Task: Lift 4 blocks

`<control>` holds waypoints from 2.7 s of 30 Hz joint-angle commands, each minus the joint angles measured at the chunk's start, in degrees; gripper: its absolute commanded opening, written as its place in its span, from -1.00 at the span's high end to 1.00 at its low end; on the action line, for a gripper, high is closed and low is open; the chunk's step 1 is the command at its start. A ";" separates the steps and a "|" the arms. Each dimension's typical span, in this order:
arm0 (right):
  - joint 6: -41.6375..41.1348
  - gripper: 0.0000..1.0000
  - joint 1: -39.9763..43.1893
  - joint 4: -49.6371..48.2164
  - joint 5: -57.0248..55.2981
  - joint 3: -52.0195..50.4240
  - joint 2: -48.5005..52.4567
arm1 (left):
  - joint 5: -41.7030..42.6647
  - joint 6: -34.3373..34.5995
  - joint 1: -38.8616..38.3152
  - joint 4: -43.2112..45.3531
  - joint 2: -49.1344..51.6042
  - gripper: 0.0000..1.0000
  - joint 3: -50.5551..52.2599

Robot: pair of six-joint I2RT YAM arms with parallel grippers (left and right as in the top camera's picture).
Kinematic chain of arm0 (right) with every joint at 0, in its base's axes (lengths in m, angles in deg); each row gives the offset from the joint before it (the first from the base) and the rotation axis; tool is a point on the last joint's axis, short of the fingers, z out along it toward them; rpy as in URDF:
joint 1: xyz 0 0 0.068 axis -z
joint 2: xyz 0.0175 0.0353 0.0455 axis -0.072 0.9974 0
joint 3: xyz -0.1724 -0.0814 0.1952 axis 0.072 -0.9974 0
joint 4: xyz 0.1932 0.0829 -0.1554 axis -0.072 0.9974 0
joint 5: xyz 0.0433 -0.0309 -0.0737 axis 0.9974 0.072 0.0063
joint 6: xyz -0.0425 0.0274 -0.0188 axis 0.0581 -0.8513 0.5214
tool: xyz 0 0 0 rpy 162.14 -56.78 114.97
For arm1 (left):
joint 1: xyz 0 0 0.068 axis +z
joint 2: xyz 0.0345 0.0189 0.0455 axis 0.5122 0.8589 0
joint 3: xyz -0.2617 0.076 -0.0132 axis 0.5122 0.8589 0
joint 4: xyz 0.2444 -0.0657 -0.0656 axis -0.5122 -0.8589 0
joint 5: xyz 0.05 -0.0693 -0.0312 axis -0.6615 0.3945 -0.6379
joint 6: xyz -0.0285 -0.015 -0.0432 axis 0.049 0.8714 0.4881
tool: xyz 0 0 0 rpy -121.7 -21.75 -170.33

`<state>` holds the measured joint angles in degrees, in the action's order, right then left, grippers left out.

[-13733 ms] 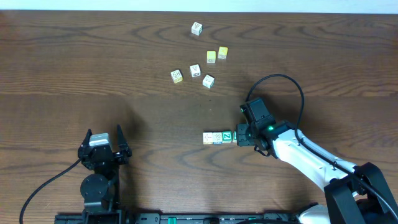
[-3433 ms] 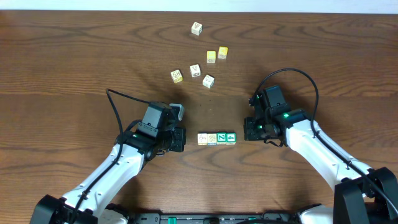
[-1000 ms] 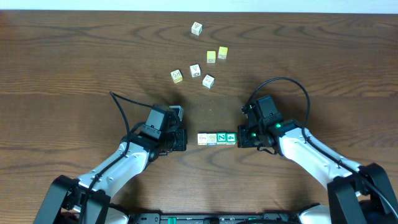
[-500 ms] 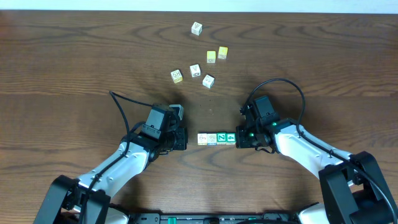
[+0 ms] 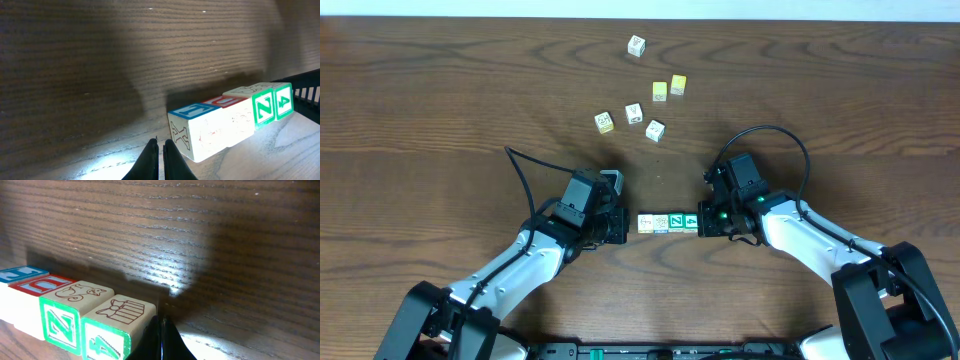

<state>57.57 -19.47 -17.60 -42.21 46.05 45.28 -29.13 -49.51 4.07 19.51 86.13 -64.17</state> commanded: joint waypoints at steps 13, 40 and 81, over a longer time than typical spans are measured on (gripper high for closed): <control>0.57 0.98 -0.50 -0.11 0.44 -0.31 0.50 | -0.17 5.90 -0.13 0.00 3.78 0.86 0.11; -2.82 0.97 -0.50 2.23 0.17 1.20 0.28 | 1.99 9.70 -0.13 2.84 5.57 0.86 0.11; -3.04 0.97 -0.52 0.72 1.73 1.20 0.28 | 2.05 9.68 -0.13 3.43 5.57 0.86 0.11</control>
<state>53.88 -19.47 -16.68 -41.36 46.33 45.28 -27.84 -40.33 4.07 22.94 91.37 -64.17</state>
